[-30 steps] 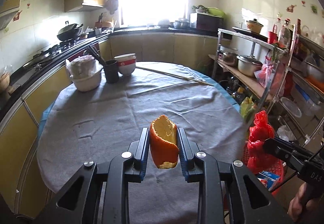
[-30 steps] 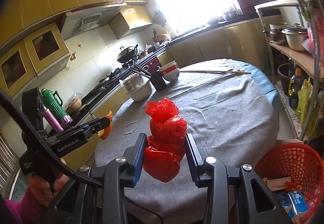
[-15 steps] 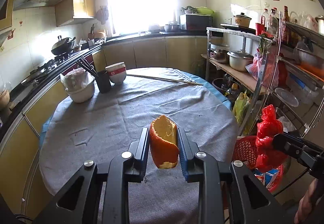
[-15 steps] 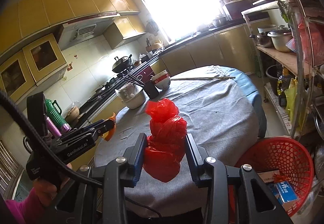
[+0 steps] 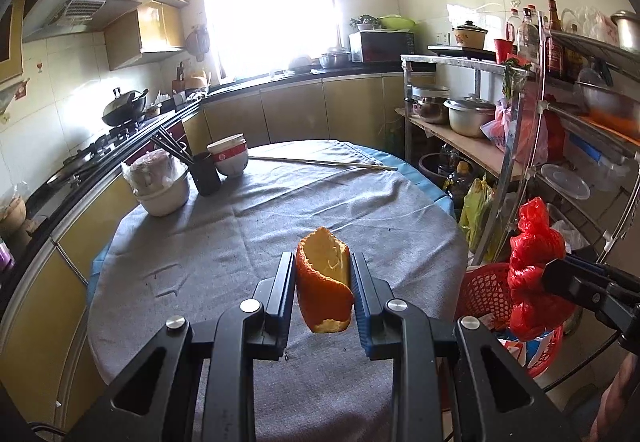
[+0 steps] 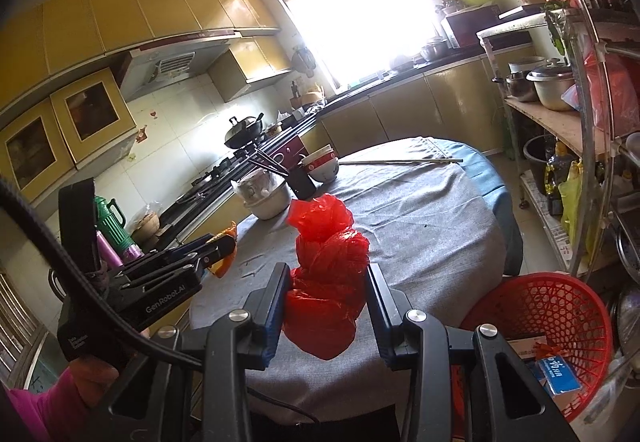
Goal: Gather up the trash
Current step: 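Carry the orange peel with the left tool while the right tool carries the red bag to the basket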
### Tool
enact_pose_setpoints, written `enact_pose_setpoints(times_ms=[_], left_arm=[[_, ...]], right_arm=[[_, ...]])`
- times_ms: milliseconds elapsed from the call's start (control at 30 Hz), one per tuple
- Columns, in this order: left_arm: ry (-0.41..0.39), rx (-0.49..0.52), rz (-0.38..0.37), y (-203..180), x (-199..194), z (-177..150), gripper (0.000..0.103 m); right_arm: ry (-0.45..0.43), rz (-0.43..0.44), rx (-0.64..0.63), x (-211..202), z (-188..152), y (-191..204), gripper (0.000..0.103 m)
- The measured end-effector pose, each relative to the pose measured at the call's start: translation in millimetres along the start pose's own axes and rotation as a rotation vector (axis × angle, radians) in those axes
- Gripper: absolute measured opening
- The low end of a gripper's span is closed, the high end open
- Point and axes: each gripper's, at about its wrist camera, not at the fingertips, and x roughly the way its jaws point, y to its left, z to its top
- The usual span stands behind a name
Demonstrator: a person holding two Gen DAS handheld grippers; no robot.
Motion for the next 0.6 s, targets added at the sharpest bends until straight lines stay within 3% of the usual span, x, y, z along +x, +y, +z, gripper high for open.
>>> enact_pose_setpoints(times_ms=[600], left_arm=[[0.005,0.051,-0.004,-24.0,3.0,1.4,0.028]], right_arm=[[-0.014,-0.015,0.044,-12.6,-6.8,-16.1,0.041]])
